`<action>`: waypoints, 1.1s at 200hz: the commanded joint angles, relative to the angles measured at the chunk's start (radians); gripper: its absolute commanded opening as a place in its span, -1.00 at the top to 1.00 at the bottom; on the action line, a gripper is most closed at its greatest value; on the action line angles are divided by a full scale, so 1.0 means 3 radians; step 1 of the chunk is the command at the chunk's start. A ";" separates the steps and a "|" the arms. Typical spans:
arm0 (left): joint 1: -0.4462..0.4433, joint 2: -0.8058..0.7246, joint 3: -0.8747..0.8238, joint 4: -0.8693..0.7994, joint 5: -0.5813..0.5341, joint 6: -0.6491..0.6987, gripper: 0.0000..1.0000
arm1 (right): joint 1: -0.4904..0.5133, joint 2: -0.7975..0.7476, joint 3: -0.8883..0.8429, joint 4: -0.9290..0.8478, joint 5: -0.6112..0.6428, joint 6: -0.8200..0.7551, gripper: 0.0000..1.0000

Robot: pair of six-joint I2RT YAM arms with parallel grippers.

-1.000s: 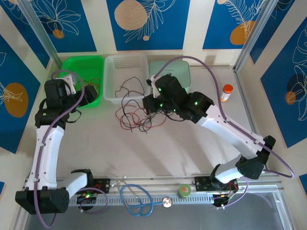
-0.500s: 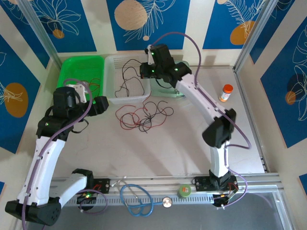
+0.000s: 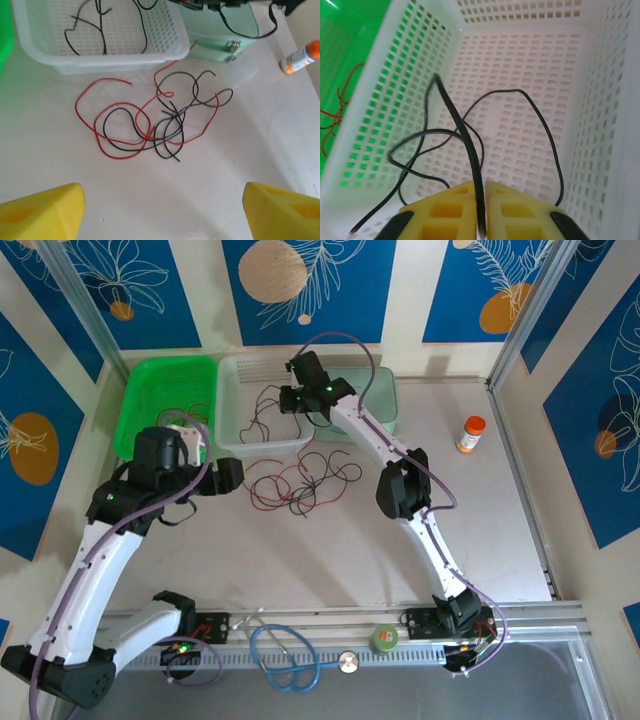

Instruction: Untangle the cables

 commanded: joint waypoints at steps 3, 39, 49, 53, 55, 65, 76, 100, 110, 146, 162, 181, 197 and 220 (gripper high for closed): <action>-0.0164 0.0164 -0.0100 -0.0032 -0.0042 0.0111 -0.61 | -0.0022 0.0007 0.0128 -0.0031 -0.0068 0.0029 0.62; -0.0317 0.0617 -0.0115 0.0139 -0.0133 0.0121 -0.53 | -0.0024 -0.0087 0.0075 -0.0113 -0.0141 -0.0004 0.35; -0.0331 0.0769 -0.0130 0.0257 -0.0146 0.0139 -0.51 | -0.0016 -0.0169 -0.0018 -0.0107 -0.0155 -0.0014 0.29; -0.0334 0.0826 -0.0135 0.0313 -0.0146 0.0153 -0.50 | -0.0013 -0.0221 -0.0073 -0.0096 -0.0157 -0.0019 0.27; -0.0334 0.0852 -0.0140 0.0337 -0.0146 0.0160 -0.49 | -0.0012 -0.0248 -0.0107 -0.0087 -0.0160 -0.0022 0.27; -0.0334 0.1003 -0.0142 0.0476 -0.0155 0.0209 -0.47 | -0.0006 -0.0399 -0.0296 -0.0023 -0.0163 -0.0042 0.26; -0.0334 0.1190 -0.0123 0.0605 -0.0183 0.0277 -0.45 | 0.0007 -0.0609 -0.0554 0.0062 -0.0158 -0.0055 0.26; -0.0334 0.1679 0.0050 0.0796 -0.0279 0.0449 -0.46 | 0.0004 -0.1199 -0.1314 0.0311 -0.0142 0.0022 0.28; -0.0334 0.1894 0.0142 0.0865 -0.0262 0.0525 -0.45 | 0.0001 -0.1493 -0.1714 0.0484 -0.0142 0.0068 0.28; -0.0339 0.2450 0.0347 0.1121 -0.0005 0.0695 -0.28 | -0.0032 -0.2544 -0.3004 0.0894 -0.0001 0.0156 0.28; -0.0364 0.2537 0.0326 0.1279 0.0180 0.0769 -0.22 | -0.0057 -0.2944 -0.3467 0.0964 0.0075 0.0169 0.28; -0.0484 0.2613 0.0368 0.1357 0.0276 0.0897 -0.21 | -0.0093 -0.3381 -0.3921 0.0972 0.0161 0.0199 0.29; -0.0612 0.2703 0.0470 0.1361 0.0297 0.0970 -0.20 | -0.0122 -0.3693 -0.4256 0.0946 0.0220 0.0251 0.29; -0.0743 0.2899 0.0661 0.1406 0.0362 0.0892 -0.19 | -0.0163 -0.4099 -0.4683 0.0902 0.0314 0.0346 0.29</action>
